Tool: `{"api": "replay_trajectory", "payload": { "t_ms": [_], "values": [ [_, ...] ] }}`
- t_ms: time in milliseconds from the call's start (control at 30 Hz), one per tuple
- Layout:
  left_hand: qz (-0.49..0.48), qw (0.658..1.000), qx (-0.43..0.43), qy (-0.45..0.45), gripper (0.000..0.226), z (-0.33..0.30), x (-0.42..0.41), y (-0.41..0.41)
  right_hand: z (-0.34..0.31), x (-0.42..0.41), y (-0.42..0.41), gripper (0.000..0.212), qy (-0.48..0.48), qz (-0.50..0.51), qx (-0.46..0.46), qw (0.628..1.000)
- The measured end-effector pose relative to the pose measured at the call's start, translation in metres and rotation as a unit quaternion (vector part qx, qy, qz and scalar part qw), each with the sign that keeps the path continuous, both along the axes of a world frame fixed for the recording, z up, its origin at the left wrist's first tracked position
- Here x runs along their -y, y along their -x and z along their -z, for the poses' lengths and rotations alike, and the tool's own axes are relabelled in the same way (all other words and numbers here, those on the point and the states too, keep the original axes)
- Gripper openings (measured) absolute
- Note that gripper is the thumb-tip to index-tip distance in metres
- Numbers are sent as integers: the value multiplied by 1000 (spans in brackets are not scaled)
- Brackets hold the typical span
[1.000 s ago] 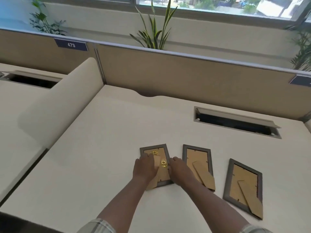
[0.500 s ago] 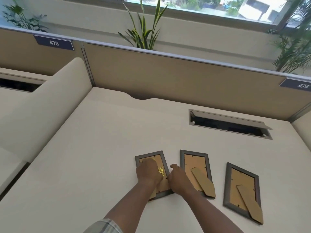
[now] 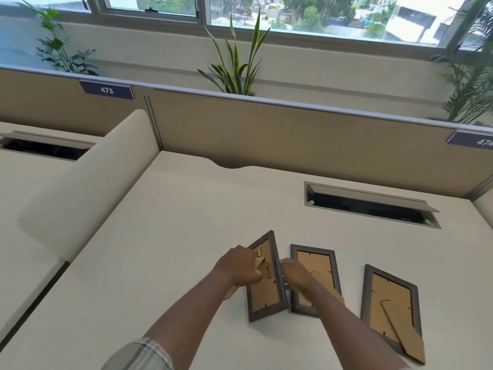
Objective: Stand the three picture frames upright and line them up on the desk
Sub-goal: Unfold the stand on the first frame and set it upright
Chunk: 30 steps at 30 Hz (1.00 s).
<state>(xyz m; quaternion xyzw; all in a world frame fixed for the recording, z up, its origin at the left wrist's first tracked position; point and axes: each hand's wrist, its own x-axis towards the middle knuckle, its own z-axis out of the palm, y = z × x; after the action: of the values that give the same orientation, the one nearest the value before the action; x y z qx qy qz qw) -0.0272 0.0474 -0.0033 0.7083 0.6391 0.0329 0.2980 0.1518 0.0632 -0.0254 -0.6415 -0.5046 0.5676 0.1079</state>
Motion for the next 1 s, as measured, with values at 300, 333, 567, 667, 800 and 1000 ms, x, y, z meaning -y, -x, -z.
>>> {"api": "replay_trajectory", "payload": {
  "t_ms": [300, 333, 567, 667, 800, 1000],
  "values": [
    [-53, 978, 202, 2, 30, 4, 17, 18, 5, 3, 18, 32, 15, 45, -164, 985],
    [-65, 973, 221, 2, 26, 6, 18, 20, 6, 1, 19, 30, 13, 68, -184, 980],
    [-162, 960, 224, -33, 7, 17, 21, 36, -4, -9, 10, 26, -42, 143, -278, 949],
    [-222, 951, 212, -29, 15, 24, 16, 39, -10, -11, 11, 26, -74, 140, -276, 948],
    [-304, 868, 385, 71, 21, 21, 13, 38, -13, -9, 10, 23, -127, 112, -244, 955],
    [-400, 740, 524, 138, 37, 27, 10, 34, -13, -1, 8, 25, -200, 3, -145, 969]
  ]
}}
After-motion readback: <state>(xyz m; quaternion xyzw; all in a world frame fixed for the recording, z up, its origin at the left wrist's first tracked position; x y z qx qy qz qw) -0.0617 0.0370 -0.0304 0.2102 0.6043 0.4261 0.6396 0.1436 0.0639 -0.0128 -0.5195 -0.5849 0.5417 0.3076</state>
